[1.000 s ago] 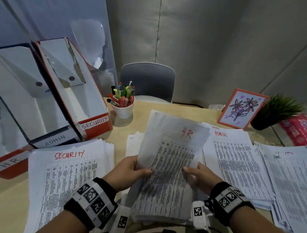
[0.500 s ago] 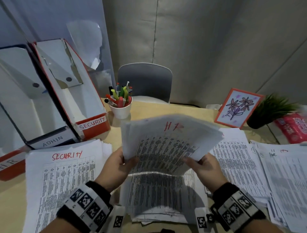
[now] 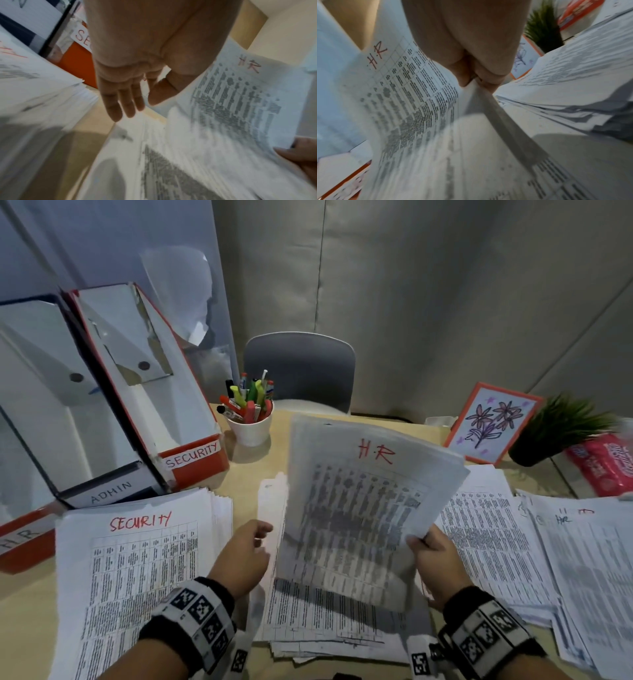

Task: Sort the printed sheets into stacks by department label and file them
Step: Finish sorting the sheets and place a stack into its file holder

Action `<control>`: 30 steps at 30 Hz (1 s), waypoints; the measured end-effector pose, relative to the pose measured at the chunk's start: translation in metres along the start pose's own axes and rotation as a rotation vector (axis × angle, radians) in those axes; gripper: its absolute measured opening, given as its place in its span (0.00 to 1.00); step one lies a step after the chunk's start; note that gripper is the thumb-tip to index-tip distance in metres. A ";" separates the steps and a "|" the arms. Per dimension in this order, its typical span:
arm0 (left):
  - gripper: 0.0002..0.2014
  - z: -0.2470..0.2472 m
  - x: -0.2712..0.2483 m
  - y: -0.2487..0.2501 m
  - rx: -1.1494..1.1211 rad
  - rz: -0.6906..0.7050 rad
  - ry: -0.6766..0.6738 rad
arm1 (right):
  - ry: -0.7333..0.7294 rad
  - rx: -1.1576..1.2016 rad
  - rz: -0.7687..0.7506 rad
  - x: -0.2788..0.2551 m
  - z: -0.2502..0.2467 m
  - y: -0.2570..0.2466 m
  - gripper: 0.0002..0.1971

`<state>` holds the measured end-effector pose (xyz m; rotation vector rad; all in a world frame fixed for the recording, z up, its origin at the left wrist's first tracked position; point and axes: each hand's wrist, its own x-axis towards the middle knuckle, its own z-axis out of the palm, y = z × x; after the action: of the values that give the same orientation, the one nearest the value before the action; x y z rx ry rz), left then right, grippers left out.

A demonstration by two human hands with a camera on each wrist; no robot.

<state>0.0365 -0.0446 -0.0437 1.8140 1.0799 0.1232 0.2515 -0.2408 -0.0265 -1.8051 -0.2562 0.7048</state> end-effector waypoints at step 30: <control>0.13 0.004 0.022 -0.038 0.050 -0.305 -0.023 | 0.101 -0.157 0.481 -0.001 -0.046 0.045 0.19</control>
<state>0.0283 -0.0265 -0.0834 1.6680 1.3387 -0.1080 0.2697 -0.2933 -0.0583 -2.0706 0.2052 0.9425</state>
